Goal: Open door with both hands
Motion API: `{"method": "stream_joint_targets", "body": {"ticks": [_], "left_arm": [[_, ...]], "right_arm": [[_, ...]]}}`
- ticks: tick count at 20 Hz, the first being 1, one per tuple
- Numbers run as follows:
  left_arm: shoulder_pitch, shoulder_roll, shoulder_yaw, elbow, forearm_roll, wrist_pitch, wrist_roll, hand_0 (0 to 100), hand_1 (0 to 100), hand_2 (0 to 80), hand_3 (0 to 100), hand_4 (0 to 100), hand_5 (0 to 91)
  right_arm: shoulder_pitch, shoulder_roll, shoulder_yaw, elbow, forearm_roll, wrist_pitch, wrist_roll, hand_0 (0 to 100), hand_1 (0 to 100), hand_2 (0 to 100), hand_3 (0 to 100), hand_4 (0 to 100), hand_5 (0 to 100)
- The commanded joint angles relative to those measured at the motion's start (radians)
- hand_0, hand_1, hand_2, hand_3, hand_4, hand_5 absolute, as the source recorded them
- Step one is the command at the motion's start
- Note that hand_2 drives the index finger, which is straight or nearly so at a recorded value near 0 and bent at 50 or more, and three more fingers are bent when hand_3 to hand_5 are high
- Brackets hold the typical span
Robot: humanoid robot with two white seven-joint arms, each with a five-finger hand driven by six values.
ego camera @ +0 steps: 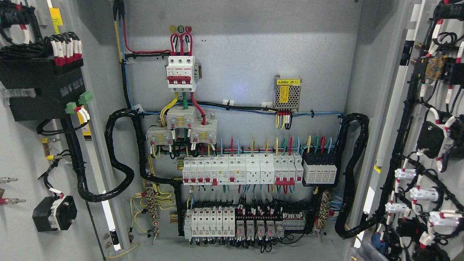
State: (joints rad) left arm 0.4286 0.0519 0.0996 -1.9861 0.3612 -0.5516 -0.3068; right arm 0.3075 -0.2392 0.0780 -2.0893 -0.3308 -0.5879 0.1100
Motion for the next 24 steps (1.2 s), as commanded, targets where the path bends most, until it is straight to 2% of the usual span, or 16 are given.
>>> {"method": "stream_joint_targets", "body": {"ticks": [1,4,8,10,13,18,24], "left_arm": [[0.012,0.014,0.179,0.007,0.076,0.002,0.000,12,56,0.0,0,0,0.0],[0.035,0.025,0.198,0.027,0.100,0.002,-0.006,12,56,0.0,0,0,0.0],[0.051,0.034,0.222,0.029,0.120,0.004,-0.043,12,56,0.0,0,0,0.0],[0.055,0.036,0.242,0.033,0.137,0.004,-0.072,12,56,0.0,0,0,0.0],[0.053,0.036,0.288,0.076,0.163,0.010,-0.098,12,56,0.0,0,0,0.0],[0.047,0.075,0.295,0.176,0.176,0.012,-0.118,12,56,0.0,0,0,0.0],[0.039,0.180,0.293,0.276,0.332,0.042,-0.138,12,56,0.0,0,0,0.0]], "right_arm": [[0.012,0.046,-0.096,-0.002,-0.001,-0.004,-0.003,0,50,4,0,0,0],[0.015,0.069,-0.124,-0.002,-0.001,-0.004,-0.004,0,50,4,0,0,0],[0.022,0.101,-0.161,-0.002,-0.002,-0.003,-0.004,0,50,4,0,0,0],[0.034,0.104,-0.175,-0.002,-0.005,-0.004,-0.004,0,50,4,0,0,0],[0.054,0.104,-0.188,0.000,-0.095,-0.004,-0.004,0,50,4,0,0,0],[0.076,0.103,-0.242,0.000,-0.119,-0.006,-0.003,0,50,4,0,0,0],[0.074,0.093,-0.262,0.000,-0.122,-0.007,-0.001,0,50,4,0,0,0]]}}
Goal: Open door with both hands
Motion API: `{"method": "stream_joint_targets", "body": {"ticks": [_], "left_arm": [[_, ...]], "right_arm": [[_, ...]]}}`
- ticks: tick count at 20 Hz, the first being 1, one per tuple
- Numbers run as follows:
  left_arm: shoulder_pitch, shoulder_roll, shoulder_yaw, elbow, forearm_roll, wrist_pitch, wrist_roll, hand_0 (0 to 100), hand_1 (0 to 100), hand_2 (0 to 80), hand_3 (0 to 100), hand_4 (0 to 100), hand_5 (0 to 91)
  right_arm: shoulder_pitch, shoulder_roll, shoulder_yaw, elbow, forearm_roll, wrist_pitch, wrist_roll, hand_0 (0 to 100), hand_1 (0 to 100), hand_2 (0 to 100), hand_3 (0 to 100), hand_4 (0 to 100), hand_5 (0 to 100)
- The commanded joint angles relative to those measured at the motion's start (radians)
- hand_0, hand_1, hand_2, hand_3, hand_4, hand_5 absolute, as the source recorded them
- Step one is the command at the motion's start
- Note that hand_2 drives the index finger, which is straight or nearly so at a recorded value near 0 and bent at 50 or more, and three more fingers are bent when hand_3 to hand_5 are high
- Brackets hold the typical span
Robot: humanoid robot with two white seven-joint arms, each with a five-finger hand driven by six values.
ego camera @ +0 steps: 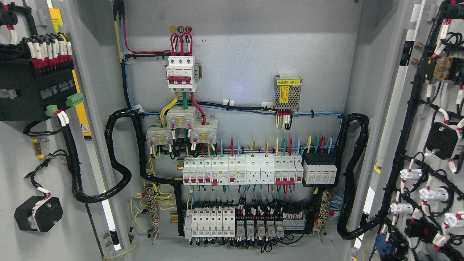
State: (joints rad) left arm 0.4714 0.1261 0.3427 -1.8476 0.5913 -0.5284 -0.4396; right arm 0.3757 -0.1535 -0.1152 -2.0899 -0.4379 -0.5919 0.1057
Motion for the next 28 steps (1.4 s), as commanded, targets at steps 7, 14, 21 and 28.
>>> {"method": "stream_joint_targets", "body": {"ticks": [7,14,21,28], "left_arm": [[-0.048,0.136,0.093,0.235,0.119,0.024,-0.132,12,56,0.0,0,0,0.0],[-0.097,0.170,0.094,0.315,0.174,0.062,-0.137,12,56,0.0,0,0,0.0],[-0.114,0.211,0.130,0.327,0.269,0.142,-0.137,12,56,0.0,0,0,0.0],[-0.148,0.260,0.130,0.364,0.269,0.142,-0.139,12,56,0.0,0,0,0.0]], "right_arm": [[0.017,-0.076,-0.089,0.001,-0.016,-0.026,0.003,0,50,4,0,0,0],[0.046,-0.097,-0.090,0.007,-0.086,-0.048,0.005,0,50,4,0,0,0],[0.051,-0.139,-0.113,0.010,-0.120,-0.049,0.006,0,50,4,0,0,0],[0.051,-0.158,-0.113,0.011,-0.193,-0.048,0.008,0,50,4,0,0,0]]}}
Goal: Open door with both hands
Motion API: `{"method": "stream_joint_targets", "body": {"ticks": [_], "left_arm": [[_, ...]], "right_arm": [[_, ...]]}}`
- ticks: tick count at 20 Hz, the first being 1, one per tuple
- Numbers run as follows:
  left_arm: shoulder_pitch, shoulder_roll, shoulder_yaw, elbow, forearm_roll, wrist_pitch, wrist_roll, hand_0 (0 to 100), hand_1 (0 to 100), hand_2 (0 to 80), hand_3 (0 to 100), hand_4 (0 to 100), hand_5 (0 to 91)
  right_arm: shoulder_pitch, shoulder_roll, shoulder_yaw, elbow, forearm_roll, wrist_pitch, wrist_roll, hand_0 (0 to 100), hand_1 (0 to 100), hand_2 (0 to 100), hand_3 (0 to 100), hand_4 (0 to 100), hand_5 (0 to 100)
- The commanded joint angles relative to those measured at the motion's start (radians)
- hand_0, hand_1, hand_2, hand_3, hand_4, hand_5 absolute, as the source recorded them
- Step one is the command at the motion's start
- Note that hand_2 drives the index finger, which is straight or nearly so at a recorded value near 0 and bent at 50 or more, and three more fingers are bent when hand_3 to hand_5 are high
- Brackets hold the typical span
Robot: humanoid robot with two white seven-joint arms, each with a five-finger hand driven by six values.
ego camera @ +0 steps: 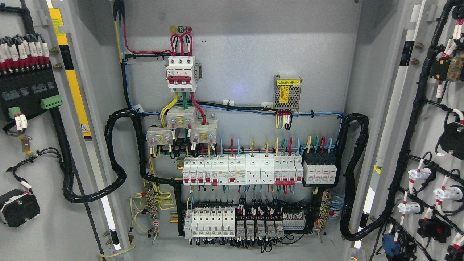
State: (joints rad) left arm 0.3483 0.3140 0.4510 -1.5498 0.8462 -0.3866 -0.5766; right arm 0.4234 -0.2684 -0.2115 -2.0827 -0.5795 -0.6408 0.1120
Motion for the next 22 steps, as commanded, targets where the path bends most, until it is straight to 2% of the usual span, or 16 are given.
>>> {"method": "stream_joint_targets", "body": {"ticks": [1,11,16,19,22], "left_arm": [[-0.028,0.074,0.021,0.068,0.016,0.000,-0.002,12,56,0.0,0,0,0.0],[-0.057,0.086,0.021,0.117,0.030,0.006,-0.002,12,56,0.0,0,0,0.0],[-0.069,0.116,0.020,0.146,0.040,0.006,-0.002,12,56,0.0,0,0,0.0],[-0.071,0.116,0.018,0.148,0.042,0.008,-0.002,12,56,0.0,0,0,0.0],[-0.071,0.116,0.018,0.146,0.040,0.008,-0.002,12,56,0.0,0,0,0.0]], "right_arm": [[0.003,-0.043,-0.017,0.004,-0.052,0.001,0.002,0,50,4,0,0,0],[0.005,-0.045,-0.017,0.004,-0.063,-0.002,0.002,0,50,4,0,0,0],[0.006,-0.046,0.004,-0.004,-0.063,-0.013,0.006,0,50,4,0,0,0],[0.009,-0.078,0.026,-0.002,-0.062,-0.031,0.006,0,50,4,0,0,0],[0.005,-0.083,0.061,-0.002,-0.060,-0.051,0.006,0,50,4,0,0,0]]}}
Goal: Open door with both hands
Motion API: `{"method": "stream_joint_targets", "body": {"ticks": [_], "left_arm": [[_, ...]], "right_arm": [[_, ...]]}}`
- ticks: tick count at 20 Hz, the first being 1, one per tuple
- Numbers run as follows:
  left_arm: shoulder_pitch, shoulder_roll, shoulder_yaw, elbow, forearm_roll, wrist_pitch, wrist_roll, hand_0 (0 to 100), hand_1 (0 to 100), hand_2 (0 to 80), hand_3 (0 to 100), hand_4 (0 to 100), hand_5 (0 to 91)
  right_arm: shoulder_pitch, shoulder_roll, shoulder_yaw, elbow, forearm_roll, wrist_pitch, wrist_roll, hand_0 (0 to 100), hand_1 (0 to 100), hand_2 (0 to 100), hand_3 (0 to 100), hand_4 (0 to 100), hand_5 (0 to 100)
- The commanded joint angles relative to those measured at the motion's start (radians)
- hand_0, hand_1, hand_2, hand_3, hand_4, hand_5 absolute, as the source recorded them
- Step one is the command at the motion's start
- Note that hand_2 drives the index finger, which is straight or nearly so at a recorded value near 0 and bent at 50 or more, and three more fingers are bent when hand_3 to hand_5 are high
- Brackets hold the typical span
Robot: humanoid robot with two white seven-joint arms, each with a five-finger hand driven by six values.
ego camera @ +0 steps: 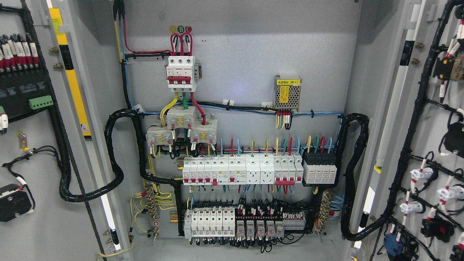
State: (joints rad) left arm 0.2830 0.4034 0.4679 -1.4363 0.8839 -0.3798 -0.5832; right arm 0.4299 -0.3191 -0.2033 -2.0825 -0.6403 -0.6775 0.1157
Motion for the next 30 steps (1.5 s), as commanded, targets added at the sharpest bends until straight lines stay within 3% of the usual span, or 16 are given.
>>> {"method": "stream_joint_targets", "body": {"ticks": [1,9,14,16,19,21,25,28,30], "left_arm": [[-0.005,0.026,0.001,0.033,0.003,0.001,0.005,12,56,0.0,0,0,0.0],[-0.001,0.012,-0.014,0.008,0.001,-0.001,0.002,12,56,0.0,0,0,0.0],[0.045,-0.018,-0.090,-0.128,-0.008,-0.004,-0.015,12,56,0.0,0,0,0.0],[0.071,-0.029,-0.112,-0.189,-0.011,-0.004,-0.015,12,56,0.0,0,0,0.0],[0.085,-0.058,-0.155,-0.262,-0.022,-0.008,-0.014,12,56,0.0,0,0,0.0],[0.088,-0.077,-0.186,-0.280,-0.087,-0.011,-0.014,12,56,0.0,0,0,0.0],[0.091,-0.240,-0.285,-0.163,-0.342,-0.027,-0.010,12,56,0.0,0,0,0.0],[0.088,-0.345,-0.319,-0.025,-0.434,-0.037,-0.007,12,56,0.0,0,0,0.0],[0.081,-0.362,-0.360,0.104,-0.489,-0.045,-0.006,12,56,0.0,0,0,0.0]], "right_arm": [[-0.002,-0.035,0.059,-0.002,0.001,-0.014,0.002,0,50,4,0,0,0],[-0.020,-0.041,0.157,0.005,0.010,-0.013,0.002,0,50,4,0,0,0],[-0.016,-0.026,0.165,0.009,0.017,0.015,0.005,0,50,4,0,0,0],[-0.007,-0.026,0.173,0.010,0.063,0.019,0.005,0,50,4,0,0,0],[0.009,-0.025,0.240,0.031,0.190,0.019,0.005,0,50,4,0,0,0],[0.012,-0.012,0.298,0.079,0.232,0.021,0.005,0,50,4,0,0,0],[0.001,0.021,0.390,0.284,0.320,0.033,0.005,0,50,4,0,0,0],[-0.003,0.077,0.416,0.500,0.379,0.033,0.005,0,50,4,0,0,0],[-0.005,0.116,0.430,0.634,0.413,0.032,0.007,0,50,4,0,0,0]]}}
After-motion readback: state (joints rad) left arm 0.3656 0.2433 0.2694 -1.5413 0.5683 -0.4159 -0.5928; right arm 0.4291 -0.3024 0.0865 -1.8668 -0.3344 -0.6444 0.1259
